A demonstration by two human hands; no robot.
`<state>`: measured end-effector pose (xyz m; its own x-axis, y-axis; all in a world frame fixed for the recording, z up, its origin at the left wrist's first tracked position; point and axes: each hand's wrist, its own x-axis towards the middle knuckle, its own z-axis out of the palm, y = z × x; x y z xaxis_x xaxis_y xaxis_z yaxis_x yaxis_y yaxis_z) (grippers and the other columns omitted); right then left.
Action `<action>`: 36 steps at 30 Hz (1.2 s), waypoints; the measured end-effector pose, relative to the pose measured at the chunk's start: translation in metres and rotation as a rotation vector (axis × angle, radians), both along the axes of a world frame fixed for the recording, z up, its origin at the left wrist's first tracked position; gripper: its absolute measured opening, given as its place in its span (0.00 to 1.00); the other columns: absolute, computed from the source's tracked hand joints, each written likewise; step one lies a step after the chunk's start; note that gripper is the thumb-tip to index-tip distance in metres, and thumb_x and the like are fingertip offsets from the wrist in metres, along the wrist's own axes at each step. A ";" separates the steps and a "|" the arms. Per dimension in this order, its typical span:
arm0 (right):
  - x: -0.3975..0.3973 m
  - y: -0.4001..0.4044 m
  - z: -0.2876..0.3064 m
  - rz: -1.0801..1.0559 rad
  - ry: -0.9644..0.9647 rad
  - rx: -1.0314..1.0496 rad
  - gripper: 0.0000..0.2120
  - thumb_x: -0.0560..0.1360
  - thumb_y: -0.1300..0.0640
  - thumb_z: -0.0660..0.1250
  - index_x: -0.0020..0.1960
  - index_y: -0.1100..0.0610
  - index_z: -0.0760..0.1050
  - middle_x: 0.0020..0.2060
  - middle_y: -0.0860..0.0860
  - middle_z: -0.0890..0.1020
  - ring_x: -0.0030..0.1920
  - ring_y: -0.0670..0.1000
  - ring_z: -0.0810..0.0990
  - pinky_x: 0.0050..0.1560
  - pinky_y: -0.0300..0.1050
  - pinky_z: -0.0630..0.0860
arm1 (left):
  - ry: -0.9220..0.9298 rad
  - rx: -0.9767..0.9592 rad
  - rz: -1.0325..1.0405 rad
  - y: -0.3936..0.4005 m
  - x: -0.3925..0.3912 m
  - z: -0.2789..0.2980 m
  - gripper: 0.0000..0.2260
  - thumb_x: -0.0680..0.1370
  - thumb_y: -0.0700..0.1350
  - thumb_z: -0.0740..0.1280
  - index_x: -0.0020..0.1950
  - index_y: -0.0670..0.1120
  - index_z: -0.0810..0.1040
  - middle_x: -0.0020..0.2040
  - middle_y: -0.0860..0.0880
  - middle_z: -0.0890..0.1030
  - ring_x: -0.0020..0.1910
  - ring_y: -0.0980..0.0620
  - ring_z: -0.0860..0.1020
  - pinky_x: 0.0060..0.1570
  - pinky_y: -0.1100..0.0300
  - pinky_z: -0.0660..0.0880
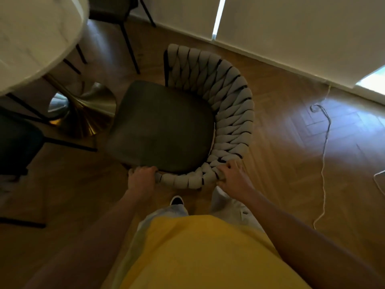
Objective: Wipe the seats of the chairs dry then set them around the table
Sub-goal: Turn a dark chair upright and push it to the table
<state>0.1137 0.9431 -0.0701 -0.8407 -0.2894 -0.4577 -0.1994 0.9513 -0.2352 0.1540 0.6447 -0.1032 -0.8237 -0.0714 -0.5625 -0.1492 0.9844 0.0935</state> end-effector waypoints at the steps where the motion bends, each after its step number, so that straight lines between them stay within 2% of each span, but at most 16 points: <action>1: -0.010 0.003 -0.001 0.066 0.009 0.038 0.25 0.75 0.47 0.65 0.70 0.48 0.65 0.64 0.53 0.66 0.66 0.55 0.64 0.67 0.50 0.65 | -0.029 -0.011 -0.022 0.012 0.000 -0.001 0.17 0.77 0.46 0.63 0.65 0.54 0.73 0.61 0.49 0.77 0.63 0.45 0.73 0.68 0.40 0.62; 3: -0.034 0.014 0.000 0.190 -0.009 0.103 0.28 0.73 0.42 0.65 0.71 0.48 0.65 0.65 0.53 0.66 0.68 0.56 0.62 0.69 0.51 0.60 | -0.057 0.037 -0.084 0.046 -0.002 -0.002 0.17 0.77 0.51 0.64 0.66 0.56 0.73 0.62 0.50 0.76 0.64 0.46 0.72 0.70 0.36 0.55; 6: -0.078 0.034 -0.007 0.358 -0.110 0.188 0.36 0.68 0.32 0.65 0.72 0.45 0.63 0.67 0.53 0.65 0.69 0.56 0.59 0.70 0.53 0.54 | -0.099 0.147 -0.128 0.108 -0.012 0.003 0.18 0.77 0.55 0.65 0.65 0.54 0.72 0.60 0.49 0.77 0.62 0.45 0.73 0.69 0.41 0.60; 8: -0.108 0.050 -0.013 0.487 -0.135 0.247 0.38 0.67 0.29 0.65 0.72 0.45 0.63 0.68 0.53 0.65 0.70 0.56 0.58 0.70 0.55 0.54 | -0.149 0.228 -0.053 0.146 -0.024 0.005 0.21 0.77 0.58 0.64 0.67 0.51 0.71 0.62 0.46 0.76 0.63 0.44 0.72 0.67 0.45 0.64; 10: -0.137 0.064 -0.014 0.597 -0.143 0.278 0.38 0.67 0.29 0.64 0.72 0.44 0.64 0.69 0.52 0.64 0.71 0.55 0.56 0.70 0.57 0.54 | -0.177 0.273 0.046 0.178 -0.036 0.004 0.23 0.78 0.60 0.62 0.68 0.50 0.69 0.64 0.45 0.75 0.64 0.42 0.72 0.67 0.44 0.63; 12: -0.163 0.075 -0.013 0.671 -0.150 0.304 0.37 0.68 0.29 0.64 0.72 0.44 0.64 0.72 0.51 0.61 0.74 0.56 0.51 0.71 0.61 0.48 | -0.193 0.298 0.161 0.202 -0.046 0.000 0.26 0.78 0.63 0.60 0.71 0.51 0.67 0.65 0.45 0.75 0.66 0.42 0.71 0.68 0.42 0.63; 15: -0.190 0.081 -0.014 0.769 -0.157 0.319 0.37 0.67 0.27 0.61 0.71 0.42 0.64 0.74 0.52 0.59 0.76 0.58 0.45 0.71 0.65 0.38 | -0.177 0.252 0.282 0.227 -0.049 -0.001 0.28 0.77 0.67 0.57 0.74 0.56 0.63 0.68 0.46 0.74 0.69 0.42 0.68 0.72 0.38 0.56; 18: -0.198 0.083 -0.020 0.873 -0.134 0.309 0.38 0.65 0.23 0.56 0.70 0.40 0.65 0.71 0.51 0.65 0.76 0.58 0.49 0.71 0.64 0.35 | -0.099 0.150 0.339 0.240 -0.046 0.003 0.23 0.79 0.64 0.56 0.72 0.58 0.65 0.65 0.47 0.75 0.68 0.45 0.69 0.73 0.35 0.48; 22: -0.193 0.085 -0.023 0.910 -0.069 0.259 0.38 0.64 0.21 0.53 0.68 0.40 0.68 0.65 0.50 0.71 0.72 0.56 0.57 0.70 0.64 0.36 | -0.038 0.073 0.368 0.245 -0.038 0.010 0.19 0.79 0.60 0.58 0.69 0.58 0.68 0.60 0.48 0.78 0.65 0.46 0.71 0.71 0.32 0.46; 26: -0.175 0.078 -0.020 0.904 -0.055 0.244 0.37 0.66 0.21 0.52 0.68 0.40 0.68 0.65 0.51 0.72 0.71 0.56 0.59 0.70 0.65 0.37 | 0.004 0.006 0.365 0.241 -0.023 0.012 0.18 0.80 0.59 0.58 0.69 0.58 0.69 0.60 0.48 0.78 0.65 0.46 0.71 0.70 0.31 0.44; 30: -0.139 0.060 -0.015 0.850 -0.083 0.211 0.34 0.69 0.25 0.53 0.68 0.41 0.68 0.66 0.52 0.71 0.72 0.57 0.59 0.71 0.65 0.38 | 0.039 -0.048 0.391 0.221 0.005 0.009 0.19 0.79 0.59 0.59 0.70 0.59 0.68 0.63 0.49 0.76 0.68 0.46 0.68 0.69 0.29 0.44; 36: -0.083 0.034 -0.011 0.822 -0.152 0.100 0.29 0.74 0.30 0.54 0.69 0.44 0.68 0.66 0.53 0.72 0.70 0.57 0.62 0.73 0.63 0.45 | 0.058 -0.077 0.458 0.186 0.059 0.003 0.21 0.80 0.54 0.60 0.74 0.61 0.62 0.73 0.49 0.67 0.75 0.45 0.57 0.72 0.34 0.48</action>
